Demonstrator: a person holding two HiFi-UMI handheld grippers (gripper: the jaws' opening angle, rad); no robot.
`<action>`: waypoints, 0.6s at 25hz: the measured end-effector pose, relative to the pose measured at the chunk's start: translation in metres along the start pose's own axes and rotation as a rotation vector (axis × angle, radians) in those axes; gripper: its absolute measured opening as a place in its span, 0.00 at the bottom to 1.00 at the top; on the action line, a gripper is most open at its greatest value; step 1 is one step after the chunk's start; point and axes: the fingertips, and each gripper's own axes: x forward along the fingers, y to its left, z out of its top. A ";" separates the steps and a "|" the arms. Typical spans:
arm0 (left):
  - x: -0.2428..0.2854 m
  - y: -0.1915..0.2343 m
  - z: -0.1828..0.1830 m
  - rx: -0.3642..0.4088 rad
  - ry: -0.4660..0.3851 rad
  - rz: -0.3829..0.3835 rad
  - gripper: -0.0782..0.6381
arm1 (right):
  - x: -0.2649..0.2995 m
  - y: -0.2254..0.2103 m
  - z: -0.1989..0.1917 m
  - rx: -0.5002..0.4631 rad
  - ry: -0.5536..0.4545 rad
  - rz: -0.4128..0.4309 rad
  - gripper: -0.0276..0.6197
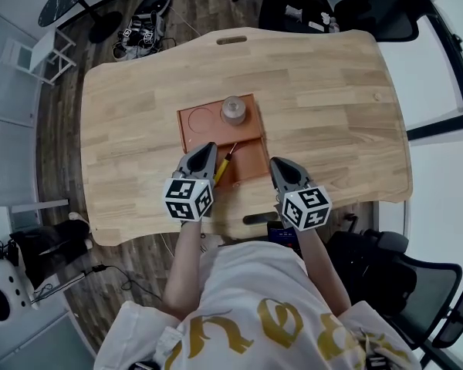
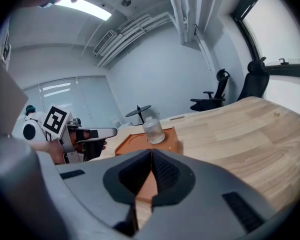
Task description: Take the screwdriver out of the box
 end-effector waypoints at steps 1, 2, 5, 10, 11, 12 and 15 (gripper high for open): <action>0.001 0.000 -0.004 0.003 0.012 -0.003 0.12 | 0.001 0.000 -0.001 0.000 0.002 0.002 0.06; 0.003 0.000 -0.008 0.006 0.026 -0.005 0.12 | 0.002 0.000 -0.002 0.000 0.006 0.003 0.06; 0.004 0.001 -0.020 0.008 0.064 -0.007 0.12 | 0.006 0.001 -0.007 0.002 0.018 0.010 0.06; 0.005 0.005 -0.035 0.015 0.122 0.001 0.12 | 0.014 0.003 -0.011 0.002 0.035 0.026 0.06; 0.006 0.005 -0.039 0.012 0.135 0.000 0.12 | 0.015 0.001 -0.012 0.004 0.038 0.025 0.06; 0.007 0.005 -0.043 0.010 0.149 -0.003 0.12 | 0.015 0.000 -0.013 0.004 0.041 0.023 0.06; 0.010 0.004 -0.053 0.012 0.191 -0.014 0.12 | 0.018 -0.005 -0.015 -0.009 0.056 0.023 0.06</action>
